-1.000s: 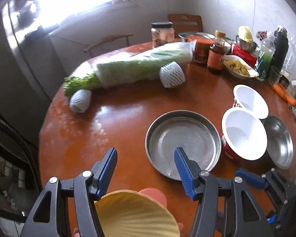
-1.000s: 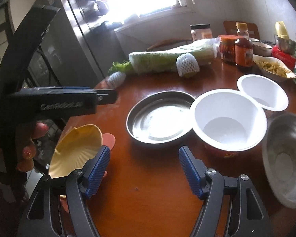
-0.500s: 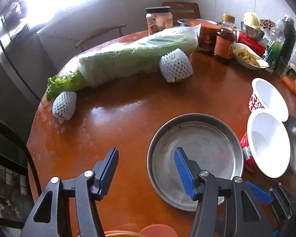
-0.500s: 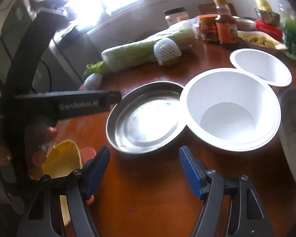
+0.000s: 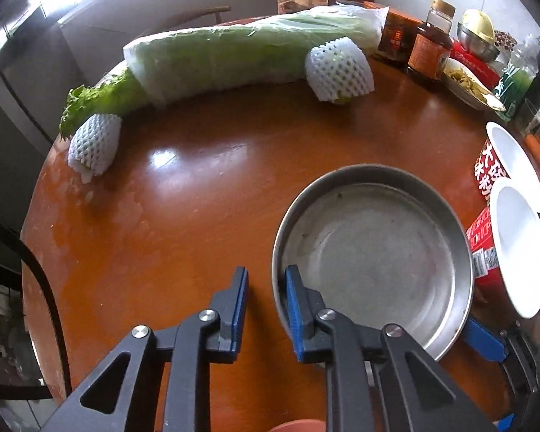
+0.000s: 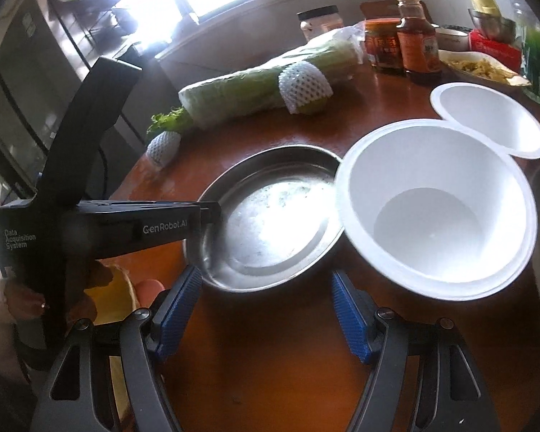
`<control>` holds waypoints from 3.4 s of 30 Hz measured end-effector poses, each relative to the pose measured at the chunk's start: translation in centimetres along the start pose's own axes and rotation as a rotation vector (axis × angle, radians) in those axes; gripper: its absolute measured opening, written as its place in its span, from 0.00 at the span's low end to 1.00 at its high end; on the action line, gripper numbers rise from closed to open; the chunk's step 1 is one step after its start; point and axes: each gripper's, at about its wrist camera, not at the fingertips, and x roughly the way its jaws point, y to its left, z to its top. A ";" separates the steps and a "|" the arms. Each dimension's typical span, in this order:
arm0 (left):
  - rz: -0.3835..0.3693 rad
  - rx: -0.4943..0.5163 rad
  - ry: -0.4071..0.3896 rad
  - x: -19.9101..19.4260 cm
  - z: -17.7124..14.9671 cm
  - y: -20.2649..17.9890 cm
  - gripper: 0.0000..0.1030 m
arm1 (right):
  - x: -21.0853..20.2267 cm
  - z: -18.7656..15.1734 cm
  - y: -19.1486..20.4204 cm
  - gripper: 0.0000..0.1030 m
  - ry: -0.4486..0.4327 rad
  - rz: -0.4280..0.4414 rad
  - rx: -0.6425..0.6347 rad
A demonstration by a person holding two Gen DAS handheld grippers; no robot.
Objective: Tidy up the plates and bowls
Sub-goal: 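Move the left gripper toward the shallow steel tray, then close the left gripper on the rim of the steel tray, then lift the steel tray with the left gripper over the yellow plate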
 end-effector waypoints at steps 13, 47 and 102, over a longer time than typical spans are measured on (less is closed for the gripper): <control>0.020 -0.071 0.020 -0.5 -1.5 4.5 0.21 | 1.7 1.6 1.6 0.66 0.027 -0.041 -0.038; -0.020 -0.142 -0.227 -10.4 -3.4 5.1 0.13 | -2.8 3.7 6.5 0.43 -0.132 -0.046 -0.194; 0.047 -0.230 -0.384 -21.6 -12.2 4.1 0.14 | -14.8 -0.5 12.6 0.43 -0.248 0.058 -0.390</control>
